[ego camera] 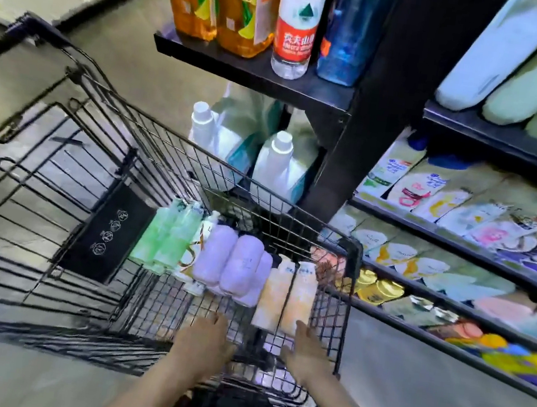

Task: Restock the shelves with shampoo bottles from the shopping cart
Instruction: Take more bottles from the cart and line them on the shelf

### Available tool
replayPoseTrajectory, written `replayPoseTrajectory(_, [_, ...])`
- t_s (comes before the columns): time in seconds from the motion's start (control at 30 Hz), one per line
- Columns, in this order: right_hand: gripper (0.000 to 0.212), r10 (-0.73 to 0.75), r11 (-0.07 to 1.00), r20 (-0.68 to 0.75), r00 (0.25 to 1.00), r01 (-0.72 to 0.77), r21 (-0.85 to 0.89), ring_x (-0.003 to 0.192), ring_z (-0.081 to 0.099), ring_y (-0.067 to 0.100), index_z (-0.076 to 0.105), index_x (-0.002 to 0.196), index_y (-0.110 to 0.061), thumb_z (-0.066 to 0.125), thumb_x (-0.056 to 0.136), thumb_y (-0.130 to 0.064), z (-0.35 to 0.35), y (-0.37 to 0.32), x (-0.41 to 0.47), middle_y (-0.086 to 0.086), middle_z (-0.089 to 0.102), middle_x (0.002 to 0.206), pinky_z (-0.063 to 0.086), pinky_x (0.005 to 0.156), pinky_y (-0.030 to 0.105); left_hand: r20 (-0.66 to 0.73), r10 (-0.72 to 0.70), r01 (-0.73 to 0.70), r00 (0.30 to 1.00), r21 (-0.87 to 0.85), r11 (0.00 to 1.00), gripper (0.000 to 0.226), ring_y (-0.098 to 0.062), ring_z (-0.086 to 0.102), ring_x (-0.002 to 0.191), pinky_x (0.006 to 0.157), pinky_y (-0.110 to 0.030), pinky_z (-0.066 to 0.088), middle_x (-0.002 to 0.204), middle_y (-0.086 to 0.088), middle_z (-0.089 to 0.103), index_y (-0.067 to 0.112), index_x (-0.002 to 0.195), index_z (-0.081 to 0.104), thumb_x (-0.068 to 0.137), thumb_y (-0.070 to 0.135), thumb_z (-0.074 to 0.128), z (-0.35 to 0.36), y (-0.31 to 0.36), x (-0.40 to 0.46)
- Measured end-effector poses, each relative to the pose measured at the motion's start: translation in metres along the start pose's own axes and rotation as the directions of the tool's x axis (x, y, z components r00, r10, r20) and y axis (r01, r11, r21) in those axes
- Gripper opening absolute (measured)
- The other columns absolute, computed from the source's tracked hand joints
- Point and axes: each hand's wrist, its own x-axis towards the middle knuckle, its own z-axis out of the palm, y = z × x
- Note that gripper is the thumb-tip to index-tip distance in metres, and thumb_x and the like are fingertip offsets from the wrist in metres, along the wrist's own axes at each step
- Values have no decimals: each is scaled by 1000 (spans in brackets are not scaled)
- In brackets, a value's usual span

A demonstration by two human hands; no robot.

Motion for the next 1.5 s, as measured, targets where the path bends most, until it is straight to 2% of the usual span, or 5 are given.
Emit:
replayPoseTrajectory(0.47, [48, 405, 785, -66, 912, -310, 537, 115, 54, 34, 34, 137, -4, 47, 96, -25, 46, 31, 139, 21, 52, 131, 42, 91, 34, 200, 150, -104, 968, -224, 969, 50, -31, 53, 117, 94, -38, 45, 128, -13, 54, 9, 130, 43, 90, 38, 51, 85, -13, 174])
replayPoseTrajectory(0.8, [51, 508, 802, -175, 843, -389, 452, 109, 59, 32, 46, 120, 1, 50, 95, -43, 59, 26, 168, 21, 61, 118, 45, 84, 34, 294, -67, 293, 953, -849, 440, 44, -19, 56, 106, 83, -18, 36, 128, -9, 60, 6, 131, 51, 92, 26, 59, 135, 12, 209])
replayPoseTrajectory(1.07, [74, 584, 771, -55, 810, -532, 349, 108, 62, 29, 37, 124, -2, 55, 84, -62, 58, 19, 174, 16, 64, 116, 48, 81, 33, 419, 63, 358, 906, -836, 415, 59, -18, 55, 116, 103, -29, 39, 125, 1, 60, 18, 132, 50, 81, 43, 69, 141, 3, 222])
replayPoseTrajectory(1.33, [62, 519, 783, -69, 852, -442, 438, 99, 64, 29, 55, 113, -3, 64, 82, -55, 54, 30, 153, 13, 68, 108, 47, 73, 30, 448, -16, 440, 894, -869, 228, 56, -14, 68, 91, 69, -20, 50, 105, -2, 70, 9, 118, 55, 72, 29, 81, 134, 7, 203])
replayPoseTrajectory(1.5, [58, 494, 646, 8, 870, -373, 666, 83, 67, 20, 67, 103, -12, 73, 70, -59, 47, 23, 111, 3, 71, 93, 53, 70, 30, 469, 49, 450, 882, -868, 212, 49, -14, 73, 72, 54, -16, 51, 103, -6, 71, 12, 115, 51, 77, 30, 76, 90, -2, 162])
